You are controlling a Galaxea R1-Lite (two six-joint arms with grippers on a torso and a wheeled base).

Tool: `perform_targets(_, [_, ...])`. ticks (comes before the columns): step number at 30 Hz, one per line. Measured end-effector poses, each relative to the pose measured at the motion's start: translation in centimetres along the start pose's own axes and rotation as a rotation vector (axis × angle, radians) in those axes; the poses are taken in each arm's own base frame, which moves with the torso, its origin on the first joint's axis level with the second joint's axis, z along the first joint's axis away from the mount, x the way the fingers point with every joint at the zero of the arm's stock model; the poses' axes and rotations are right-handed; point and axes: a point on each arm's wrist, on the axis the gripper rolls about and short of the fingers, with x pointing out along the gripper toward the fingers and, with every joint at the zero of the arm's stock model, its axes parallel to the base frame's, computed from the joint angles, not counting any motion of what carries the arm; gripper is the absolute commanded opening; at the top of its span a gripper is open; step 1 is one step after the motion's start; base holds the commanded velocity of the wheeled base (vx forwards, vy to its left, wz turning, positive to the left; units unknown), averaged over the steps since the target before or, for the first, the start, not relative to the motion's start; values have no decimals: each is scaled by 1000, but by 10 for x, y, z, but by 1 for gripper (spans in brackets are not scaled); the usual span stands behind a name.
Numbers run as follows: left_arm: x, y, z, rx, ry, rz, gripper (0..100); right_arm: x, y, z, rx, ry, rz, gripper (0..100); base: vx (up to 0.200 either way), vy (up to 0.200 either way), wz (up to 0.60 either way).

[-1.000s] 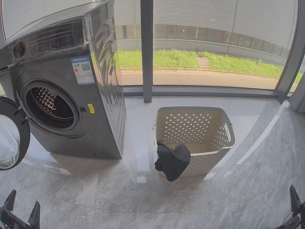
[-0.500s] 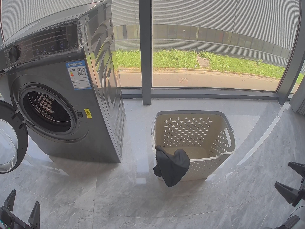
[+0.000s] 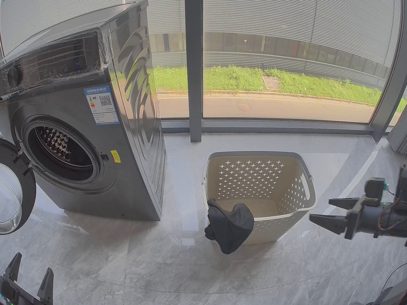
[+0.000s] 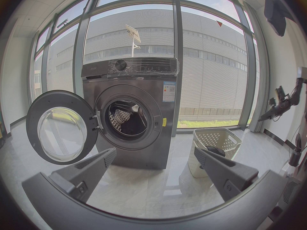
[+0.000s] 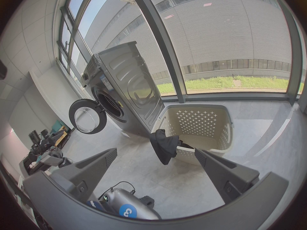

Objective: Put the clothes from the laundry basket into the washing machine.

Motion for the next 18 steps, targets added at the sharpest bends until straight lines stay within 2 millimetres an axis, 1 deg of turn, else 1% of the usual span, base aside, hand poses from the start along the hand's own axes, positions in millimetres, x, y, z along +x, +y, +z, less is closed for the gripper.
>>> perform_targets(2, [0, 0, 0, 0, 0, 0, 100, 20, -1, 1, 1, 10, -4, 100, 0, 0, 0])
perform_targets(3, [0, 0, 0, -1, 0, 0, 100, 35, -2, 2, 1, 16, -11, 100, 0, 0, 0])
perform_targets(4, [0, 0, 0, -1, 0, 0, 100, 43, -3, 1, 0, 18, -15, 100, 0, 0, 0])
perform_targets(5, [0, 0, 0, -1, 0, 0, 100, 57, -3, 0, -1, 22, -23, 100, 0, 0, 0])
perform_targets(12, [0, 0, 0, -3, 0, 0, 100, 134, -3, -13, -7, 47, -67, 100, 0, 0, 0])
perform_targets(16, [0, 0, 0, -4, 0, 1, 100, 167, -1, -23, -17, 58, -85, 100, 0, 0, 0])
perform_targets(18, [0, 0, 0, -4, 0, 1, 100, 178, -1, -28, -18, 73, -87, 100, 0, 0, 0])
